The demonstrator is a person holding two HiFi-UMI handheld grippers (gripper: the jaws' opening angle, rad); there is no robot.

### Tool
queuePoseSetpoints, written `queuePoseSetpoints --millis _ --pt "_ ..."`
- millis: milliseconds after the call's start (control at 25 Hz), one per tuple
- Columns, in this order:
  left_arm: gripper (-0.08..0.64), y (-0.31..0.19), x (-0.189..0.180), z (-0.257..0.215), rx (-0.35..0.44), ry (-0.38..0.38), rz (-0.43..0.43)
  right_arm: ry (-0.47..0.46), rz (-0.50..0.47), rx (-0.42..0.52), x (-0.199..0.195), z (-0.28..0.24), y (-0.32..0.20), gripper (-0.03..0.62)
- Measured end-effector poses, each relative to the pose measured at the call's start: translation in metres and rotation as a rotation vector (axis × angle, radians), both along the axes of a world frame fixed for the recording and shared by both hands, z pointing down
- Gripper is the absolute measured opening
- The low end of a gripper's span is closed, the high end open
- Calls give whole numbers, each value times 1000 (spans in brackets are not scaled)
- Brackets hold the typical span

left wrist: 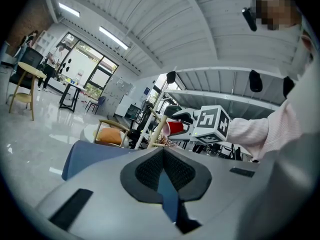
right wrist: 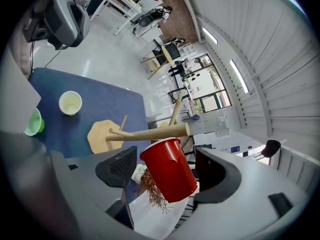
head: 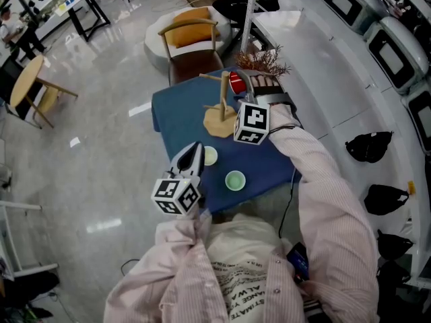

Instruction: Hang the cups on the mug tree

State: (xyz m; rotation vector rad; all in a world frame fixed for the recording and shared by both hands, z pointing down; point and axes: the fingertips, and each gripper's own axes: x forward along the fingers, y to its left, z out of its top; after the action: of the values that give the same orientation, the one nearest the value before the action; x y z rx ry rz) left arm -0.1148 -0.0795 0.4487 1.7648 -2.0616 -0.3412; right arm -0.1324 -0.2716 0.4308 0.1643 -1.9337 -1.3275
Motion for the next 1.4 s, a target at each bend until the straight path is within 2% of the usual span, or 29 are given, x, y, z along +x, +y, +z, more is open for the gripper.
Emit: queuePoseSetpoints --millis 640,880,1120,1400 --pt "-2 10 20 2 -10 -16 75 -199 60 -107 33 -25 37 322" --pt "-2 15 30 7 -21 -18 88 -279 108 -226 57 -22 52 322" --pt "-2 18 39 11 -37 -20 72 -307 149 -350 79 2 59 322" --pt "-2 30 54 12 -62 -24 31 -355 219 -565 112 33 70 322"
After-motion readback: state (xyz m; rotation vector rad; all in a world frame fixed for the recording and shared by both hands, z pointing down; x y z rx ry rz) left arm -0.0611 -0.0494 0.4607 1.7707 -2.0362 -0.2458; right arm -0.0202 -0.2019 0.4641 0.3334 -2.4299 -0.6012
